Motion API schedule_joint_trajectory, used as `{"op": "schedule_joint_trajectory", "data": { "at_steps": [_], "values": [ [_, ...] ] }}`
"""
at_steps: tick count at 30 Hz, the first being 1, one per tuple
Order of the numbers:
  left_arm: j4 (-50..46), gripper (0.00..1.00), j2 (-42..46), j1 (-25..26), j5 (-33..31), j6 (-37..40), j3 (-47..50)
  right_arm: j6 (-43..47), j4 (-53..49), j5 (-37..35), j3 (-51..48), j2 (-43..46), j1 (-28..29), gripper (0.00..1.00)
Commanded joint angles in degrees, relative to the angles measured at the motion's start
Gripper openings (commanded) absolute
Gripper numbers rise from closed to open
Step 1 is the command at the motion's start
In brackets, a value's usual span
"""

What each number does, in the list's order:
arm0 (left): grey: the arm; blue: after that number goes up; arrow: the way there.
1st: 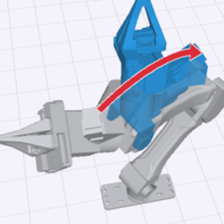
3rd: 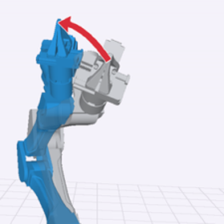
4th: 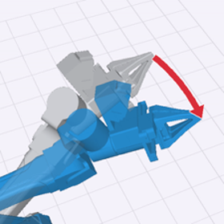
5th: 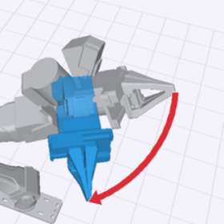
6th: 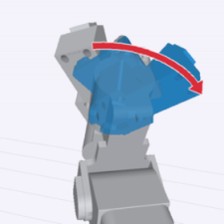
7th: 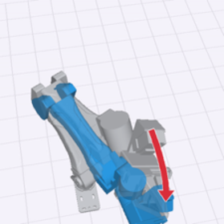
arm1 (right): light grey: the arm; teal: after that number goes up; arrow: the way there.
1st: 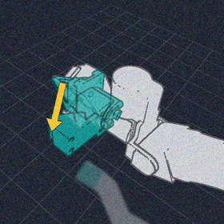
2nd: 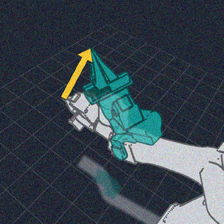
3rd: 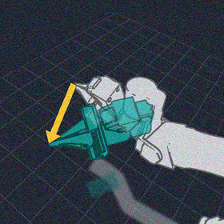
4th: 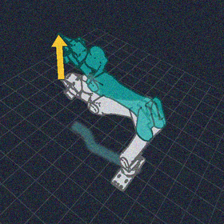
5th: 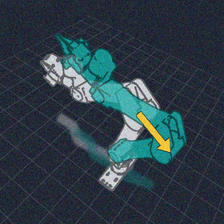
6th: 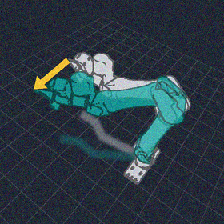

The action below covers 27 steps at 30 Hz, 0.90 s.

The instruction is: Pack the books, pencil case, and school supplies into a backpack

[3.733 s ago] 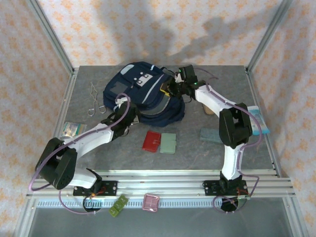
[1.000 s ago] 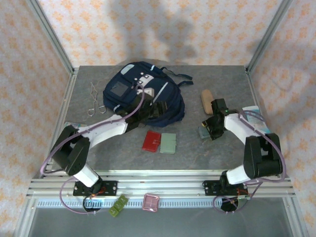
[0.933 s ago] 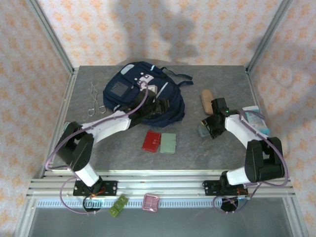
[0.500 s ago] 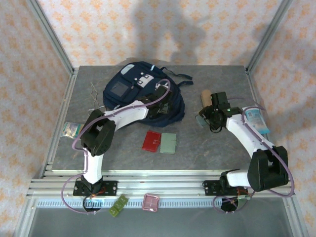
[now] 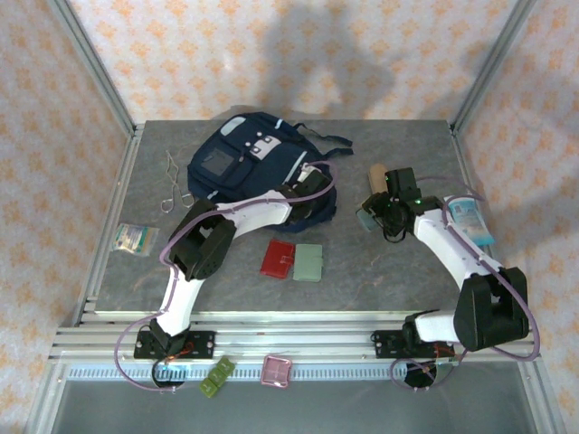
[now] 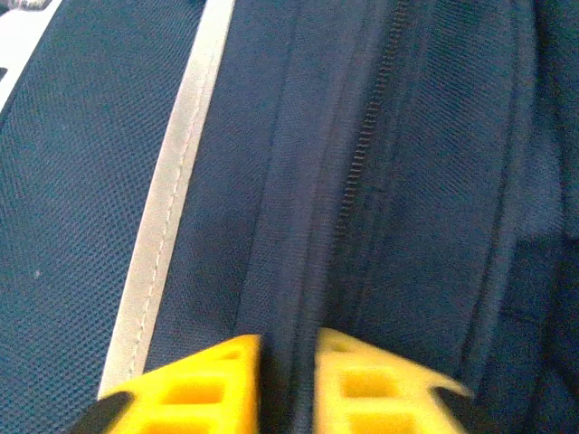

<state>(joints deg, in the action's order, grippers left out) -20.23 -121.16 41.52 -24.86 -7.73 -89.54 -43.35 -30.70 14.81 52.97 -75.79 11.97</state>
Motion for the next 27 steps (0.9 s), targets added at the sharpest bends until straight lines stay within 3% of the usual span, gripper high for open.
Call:
{"op": "schedule_joint_trajectory", "data": {
  "at_steps": [1,9,15,22,27],
  "values": [
    [0.42,0.02,0.29,-2.27,-2.77,0.73,0.02,1.15,2.21,-0.62,0.86,1.19,0.38,0.32],
    [0.98,0.0,5.8,-3.66,-0.49,3.99,0.24,3.92,3.16,-0.41,1.33,0.73,0.88,0.31],
    [-0.48,0.0,13.46,-7.45,3.12,5.15,-0.67,10.22,4.45,0.05,4.99,-2.62,3.52,0.3],
    [-2.27,0.0,16.81,-10.66,5.98,6.32,-3.44,24.65,4.25,1.94,14.85,-10.85,13.08,0.3],
    [-1.88,0.0,18.13,-12.24,7.35,6.58,-3.95,34.66,0.87,5.6,23.25,-19.65,16.67,0.31]
  ]
}}
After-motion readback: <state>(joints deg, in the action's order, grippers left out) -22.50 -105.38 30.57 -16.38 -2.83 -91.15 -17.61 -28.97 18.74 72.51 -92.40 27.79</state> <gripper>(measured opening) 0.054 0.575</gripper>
